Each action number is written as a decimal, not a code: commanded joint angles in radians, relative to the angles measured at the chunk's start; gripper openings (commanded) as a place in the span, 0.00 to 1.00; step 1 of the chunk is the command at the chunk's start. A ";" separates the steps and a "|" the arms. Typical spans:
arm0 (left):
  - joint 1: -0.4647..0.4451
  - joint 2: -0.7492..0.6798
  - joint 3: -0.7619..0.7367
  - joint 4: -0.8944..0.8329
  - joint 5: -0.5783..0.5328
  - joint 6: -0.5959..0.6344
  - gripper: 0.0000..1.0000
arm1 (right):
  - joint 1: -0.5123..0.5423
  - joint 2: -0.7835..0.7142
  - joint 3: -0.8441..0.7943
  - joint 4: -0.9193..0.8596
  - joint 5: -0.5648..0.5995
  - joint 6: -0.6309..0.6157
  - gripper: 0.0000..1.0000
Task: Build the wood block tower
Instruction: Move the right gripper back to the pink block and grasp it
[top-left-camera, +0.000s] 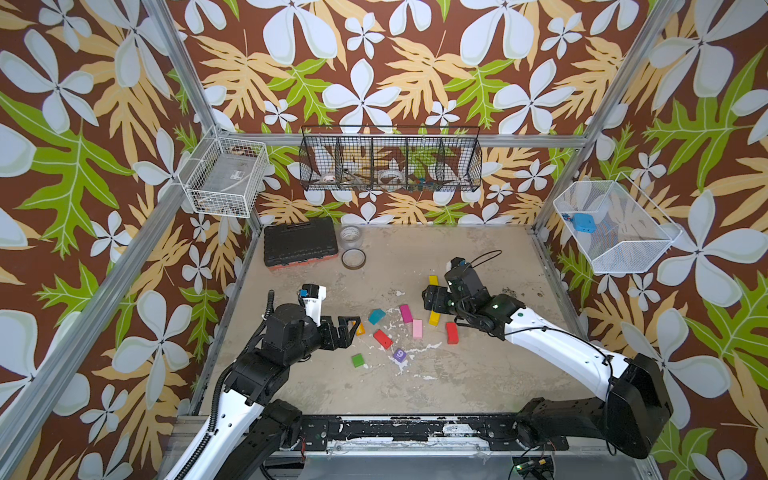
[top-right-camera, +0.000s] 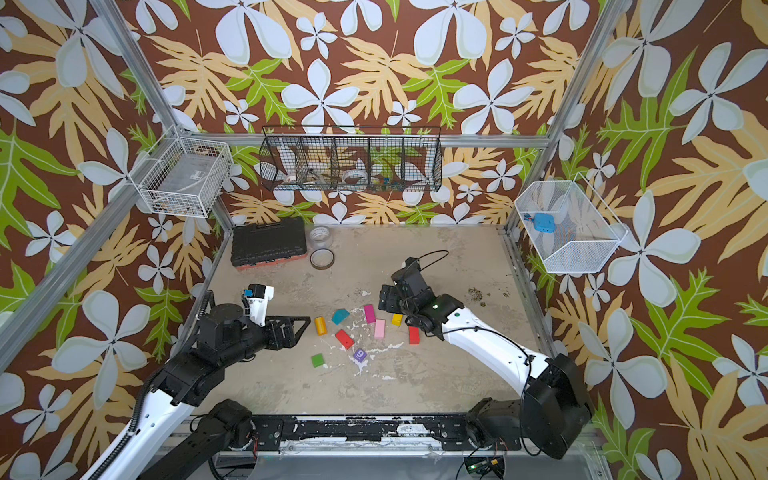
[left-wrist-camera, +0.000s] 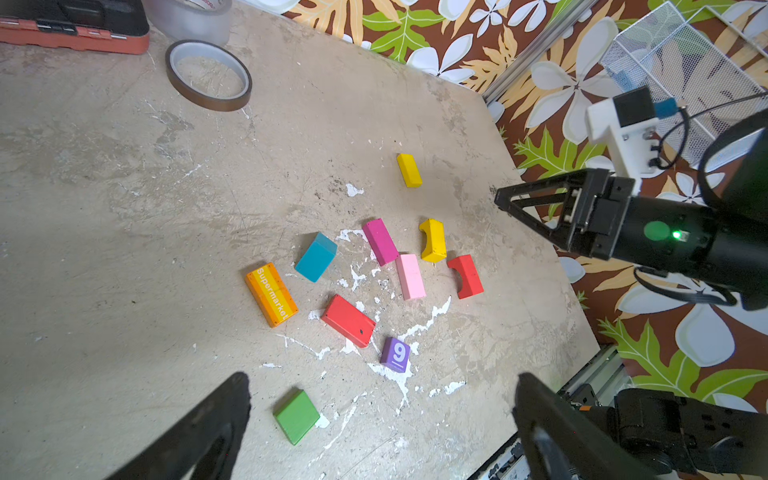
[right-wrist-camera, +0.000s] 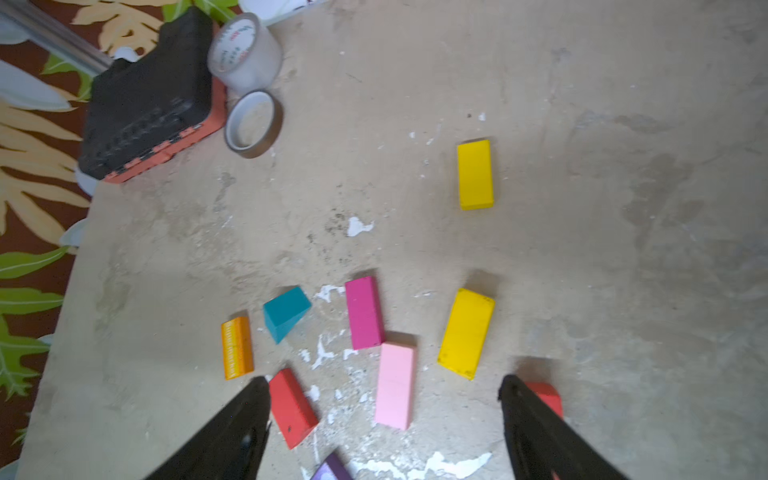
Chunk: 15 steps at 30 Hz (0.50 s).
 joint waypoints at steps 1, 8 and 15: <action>-0.001 -0.005 0.003 0.012 0.001 0.007 1.00 | 0.054 -0.003 -0.032 -0.010 0.080 0.075 0.79; 0.000 -0.014 0.003 0.013 -0.007 0.005 1.00 | 0.102 0.134 -0.068 0.041 0.051 0.073 0.67; 0.000 -0.019 0.003 0.014 -0.006 0.005 1.00 | 0.117 0.294 -0.031 0.057 0.043 0.063 0.63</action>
